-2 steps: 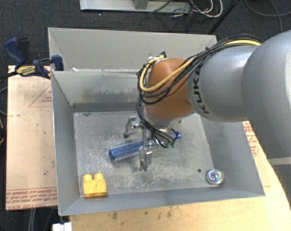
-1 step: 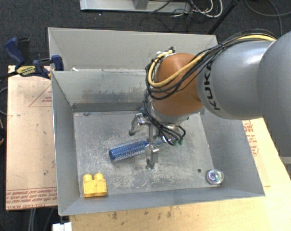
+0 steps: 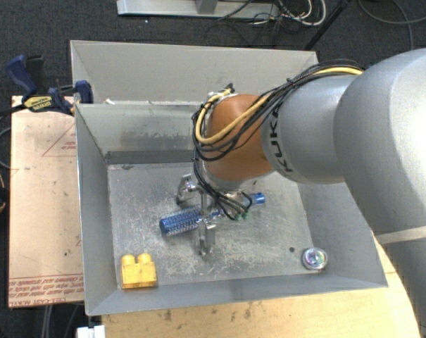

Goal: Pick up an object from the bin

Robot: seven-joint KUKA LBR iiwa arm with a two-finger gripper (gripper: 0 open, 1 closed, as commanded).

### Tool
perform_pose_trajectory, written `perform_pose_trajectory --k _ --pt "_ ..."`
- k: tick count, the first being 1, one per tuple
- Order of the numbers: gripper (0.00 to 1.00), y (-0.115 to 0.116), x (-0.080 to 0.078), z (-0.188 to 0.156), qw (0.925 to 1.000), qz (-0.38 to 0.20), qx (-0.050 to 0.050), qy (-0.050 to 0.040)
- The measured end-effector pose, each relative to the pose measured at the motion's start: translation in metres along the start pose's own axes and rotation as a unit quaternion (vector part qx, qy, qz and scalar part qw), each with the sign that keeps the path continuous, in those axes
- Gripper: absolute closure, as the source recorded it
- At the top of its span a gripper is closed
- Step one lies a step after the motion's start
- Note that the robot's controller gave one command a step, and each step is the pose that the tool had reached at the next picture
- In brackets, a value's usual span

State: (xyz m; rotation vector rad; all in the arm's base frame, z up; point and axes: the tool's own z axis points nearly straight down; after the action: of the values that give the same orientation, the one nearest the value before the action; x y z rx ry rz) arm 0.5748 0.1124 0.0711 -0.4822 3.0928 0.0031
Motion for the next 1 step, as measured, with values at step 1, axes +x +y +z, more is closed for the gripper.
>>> perform_pose_trajectory --k 1 --pt "0.0 -0.0006 -0.0022 -0.0028 1.0 0.001 0.0 0.0028"
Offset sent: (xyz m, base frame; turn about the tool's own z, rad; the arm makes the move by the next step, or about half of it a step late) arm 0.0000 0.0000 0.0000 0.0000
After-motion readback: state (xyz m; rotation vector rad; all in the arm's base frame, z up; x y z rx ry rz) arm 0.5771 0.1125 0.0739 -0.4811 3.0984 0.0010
